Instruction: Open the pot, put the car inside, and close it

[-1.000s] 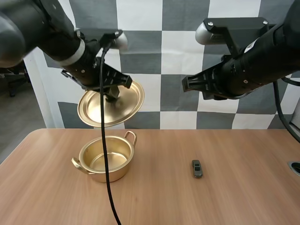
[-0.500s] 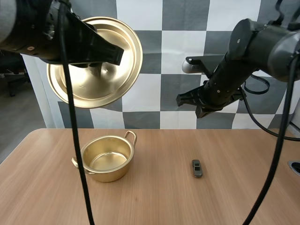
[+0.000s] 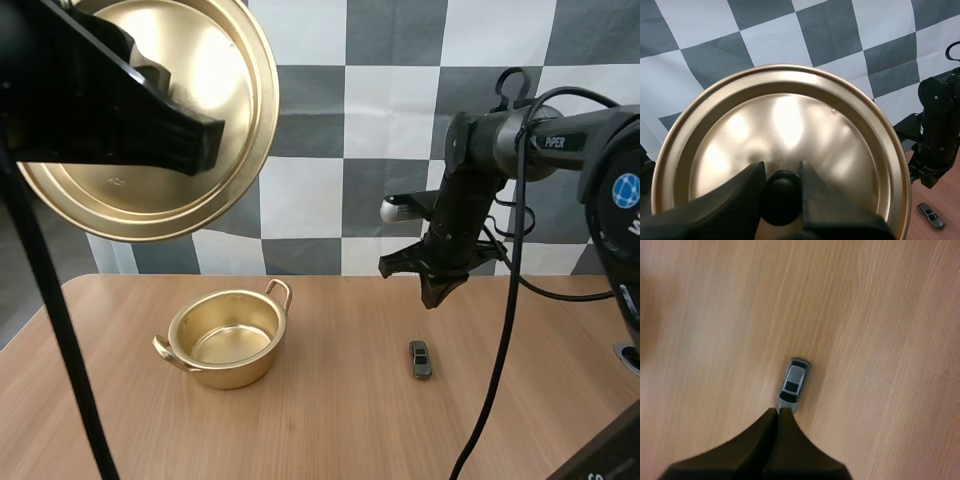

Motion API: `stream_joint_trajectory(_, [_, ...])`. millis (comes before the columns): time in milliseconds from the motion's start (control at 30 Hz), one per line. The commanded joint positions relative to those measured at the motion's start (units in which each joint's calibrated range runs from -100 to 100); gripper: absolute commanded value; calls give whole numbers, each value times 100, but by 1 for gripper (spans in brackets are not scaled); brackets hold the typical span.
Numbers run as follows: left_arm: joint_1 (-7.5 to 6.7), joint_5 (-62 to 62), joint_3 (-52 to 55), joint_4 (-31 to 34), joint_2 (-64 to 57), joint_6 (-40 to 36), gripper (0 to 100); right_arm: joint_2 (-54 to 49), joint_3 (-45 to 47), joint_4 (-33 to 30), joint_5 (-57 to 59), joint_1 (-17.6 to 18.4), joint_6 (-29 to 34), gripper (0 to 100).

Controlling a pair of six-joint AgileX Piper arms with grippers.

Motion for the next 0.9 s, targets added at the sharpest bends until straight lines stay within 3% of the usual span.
stream_joint_trajectory(0, [-3, 0, 1, -35, 4, -2, 0, -1, 3, -356, -23, -3, 54, 30])
stream_joint_trajectory(67, [-3, 0, 1, -58, 4, -2, 0, -1, 3, -497, -128, -3, 65, 45])
stream_joint_trajectory(133, [-3, 0, 1, -70, 4, -2, 0, -1, 3, -471, -308, -3, 65, 52])
stream_joint_trajectory(467, [-3, 0, 1, -83, 4, -2, 0, -1, 3, -220, -103, -3, 41, 58])
stream_joint_trajectory(533, [-3, 0, 1, -83, 4, -2, 0, -1, 3, -188, 39, -3, -44, 70])
stream_joint_trajectory(633, [-3, 0, 1, -83, 4, -2, 0, -1, 3, -56, 73, -3, -488, 99])
stream_joint_trajectory(867, [-3, 0, 1, -94, 4, -2, 0, -1, 3, -1, 73, -3, -637, 100])
